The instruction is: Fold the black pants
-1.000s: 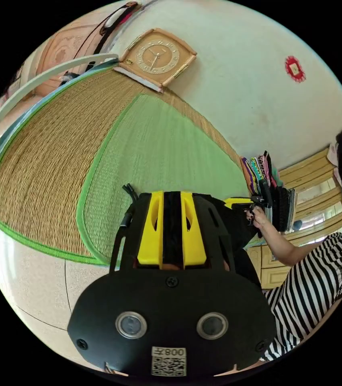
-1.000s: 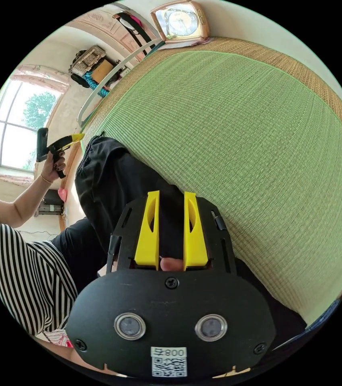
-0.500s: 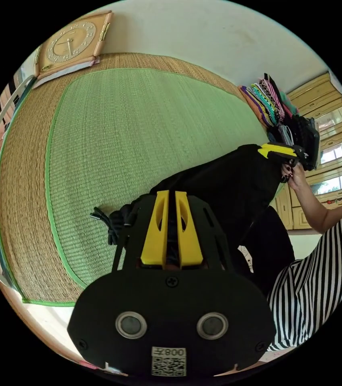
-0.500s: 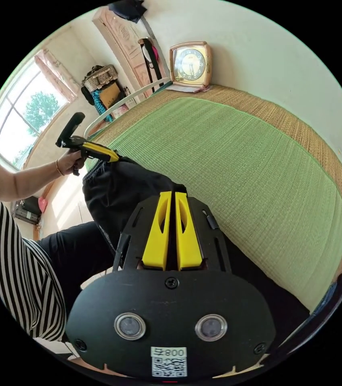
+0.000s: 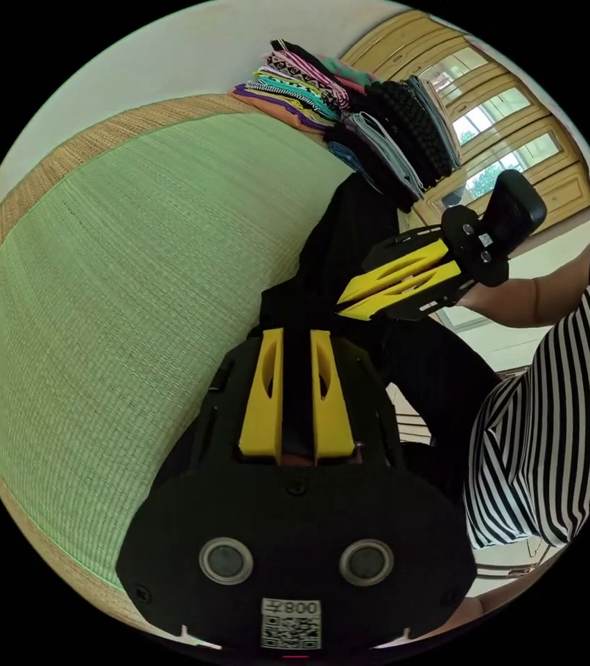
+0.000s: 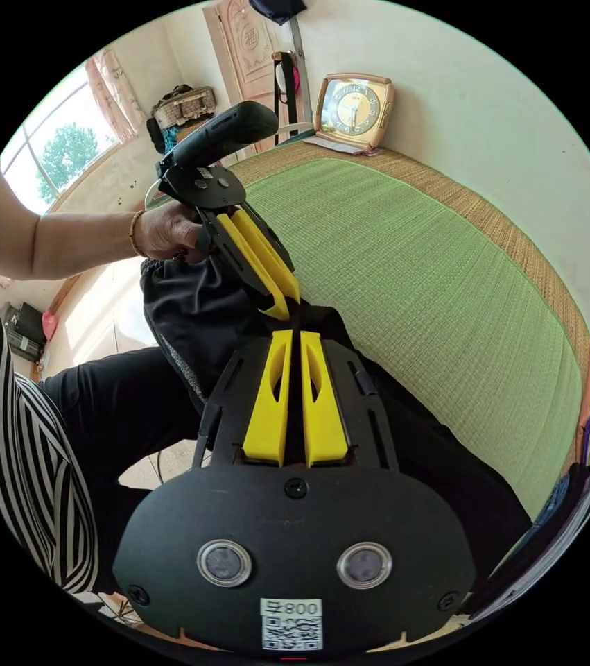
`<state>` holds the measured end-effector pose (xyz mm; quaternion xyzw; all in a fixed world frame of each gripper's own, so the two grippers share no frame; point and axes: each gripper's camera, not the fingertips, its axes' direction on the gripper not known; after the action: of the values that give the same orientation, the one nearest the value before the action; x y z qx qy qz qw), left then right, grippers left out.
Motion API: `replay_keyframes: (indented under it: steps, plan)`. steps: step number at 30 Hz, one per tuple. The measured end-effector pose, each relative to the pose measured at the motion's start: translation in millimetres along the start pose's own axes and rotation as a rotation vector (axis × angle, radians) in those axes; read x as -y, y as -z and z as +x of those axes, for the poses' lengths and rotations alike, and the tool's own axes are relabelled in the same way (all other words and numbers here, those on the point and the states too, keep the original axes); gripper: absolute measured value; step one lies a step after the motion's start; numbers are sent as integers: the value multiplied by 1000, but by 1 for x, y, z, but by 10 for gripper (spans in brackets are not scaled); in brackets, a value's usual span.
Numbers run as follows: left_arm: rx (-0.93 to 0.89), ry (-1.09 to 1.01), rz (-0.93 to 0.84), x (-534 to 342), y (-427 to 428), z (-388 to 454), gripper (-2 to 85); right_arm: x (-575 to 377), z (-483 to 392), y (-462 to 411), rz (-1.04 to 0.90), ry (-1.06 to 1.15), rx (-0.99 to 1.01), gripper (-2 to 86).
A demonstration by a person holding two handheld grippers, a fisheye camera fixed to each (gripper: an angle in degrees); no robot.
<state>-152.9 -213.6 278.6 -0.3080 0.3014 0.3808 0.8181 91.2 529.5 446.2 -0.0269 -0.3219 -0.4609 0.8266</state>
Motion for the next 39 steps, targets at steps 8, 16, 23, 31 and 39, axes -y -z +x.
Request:
replay_keyframes:
  steps: [8,16,23,31,39]
  plan:
    - [47,41,79,-22,12,19,32,1,95,7,75,-310,412,64]
    - [138,-11,71,-31,20,35,38,26,132,-32,-124,-379,614,85]
    - [105,52,125,-54,39,27,51,29,142,-48,-162,-418,650,16]
    - [240,632,317,-191,121,-19,77,18,158,-27,-5,-503,644,3]
    - [41,956,457,-287,128,-70,95,19,159,-22,60,-558,647,2]
